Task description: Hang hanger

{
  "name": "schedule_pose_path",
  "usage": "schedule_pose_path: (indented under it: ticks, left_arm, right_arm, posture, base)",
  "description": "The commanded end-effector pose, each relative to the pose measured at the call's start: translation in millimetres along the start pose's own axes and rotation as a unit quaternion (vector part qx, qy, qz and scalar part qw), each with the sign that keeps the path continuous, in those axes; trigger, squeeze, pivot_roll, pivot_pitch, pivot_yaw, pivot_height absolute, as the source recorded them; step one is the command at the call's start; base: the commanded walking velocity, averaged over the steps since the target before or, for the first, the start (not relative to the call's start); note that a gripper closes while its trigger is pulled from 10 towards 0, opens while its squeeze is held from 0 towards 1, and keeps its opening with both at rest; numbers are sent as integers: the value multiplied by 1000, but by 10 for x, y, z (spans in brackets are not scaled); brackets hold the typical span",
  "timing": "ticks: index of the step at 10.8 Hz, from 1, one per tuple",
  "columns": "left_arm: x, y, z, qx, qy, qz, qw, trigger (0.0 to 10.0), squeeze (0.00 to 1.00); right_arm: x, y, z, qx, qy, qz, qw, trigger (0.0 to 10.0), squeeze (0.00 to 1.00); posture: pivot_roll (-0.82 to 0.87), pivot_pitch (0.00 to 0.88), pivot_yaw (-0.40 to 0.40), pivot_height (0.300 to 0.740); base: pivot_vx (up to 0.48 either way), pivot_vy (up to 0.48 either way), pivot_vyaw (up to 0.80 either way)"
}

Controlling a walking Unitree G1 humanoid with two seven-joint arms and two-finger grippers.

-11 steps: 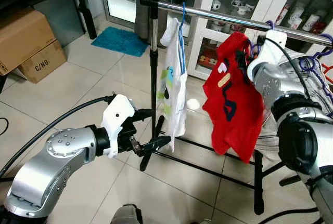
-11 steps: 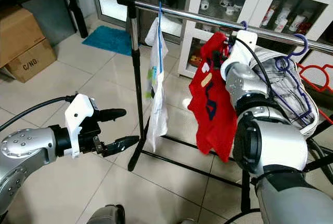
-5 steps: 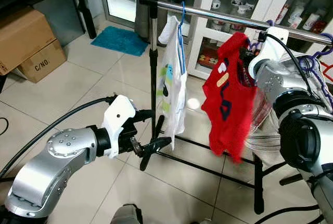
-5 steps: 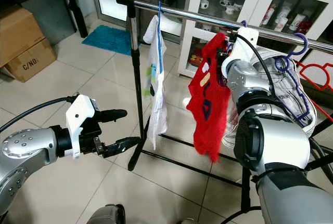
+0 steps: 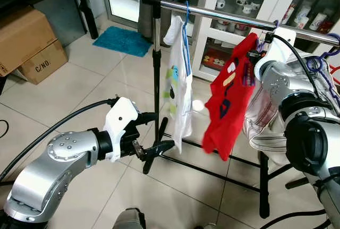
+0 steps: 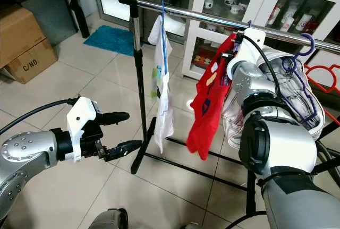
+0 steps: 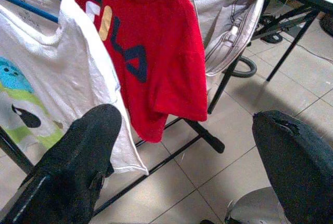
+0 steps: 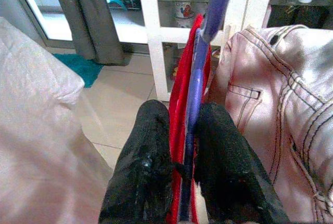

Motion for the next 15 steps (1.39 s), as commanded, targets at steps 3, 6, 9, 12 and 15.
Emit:
schedule_pose_path:
  ticks: [3,6,9,12,15]
  left_arm:
    - [3,-19,36,12,2,-4,1000,10000,0]
    - [1,-4,41,15,4,-4,1000,10000,0]
    - [24,39,50,23,-4,9,1000,10000,0]
    - [89,111,39,15,-36,57,998,10000,0]
    - [210,185,-71,7,-44,95,995,10000,0]
  right_arm:
    - [1,-16,31,1,1,-7,1000,0,0]
    - [-1,-46,55,-8,-2,-12,1000,0,0]
    - [-6,-80,162,-24,-24,-7,999,0,0]
    - [-46,-110,394,-61,-99,13,993,0,0]
    - [-112,-144,367,-76,-150,39,985,0,0]
  posture:
    - [184,131,-42,740]
    - [184,127,-39,740]
    - [170,93,-39,740]
    - [126,0,-32,740]
    - [70,0,7,740]
  base:
    - [0,0,0]
    - [0,0,0]
    - [0,0,0]
    - [0,0,0]
    - [0,0,0]
Point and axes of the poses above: a point about 5 cm out from each wrist's last joint towards the gripper, its own x axis pointing out of the wrist towards the gripper, its own z axis along the axis of the wrist's last joint, y = z × x, the point moved 6 cm from there along x, pointing out of the wrist towards the gripper, and after that the axes turned 14 degrees about -x, right-handed, at the moved point
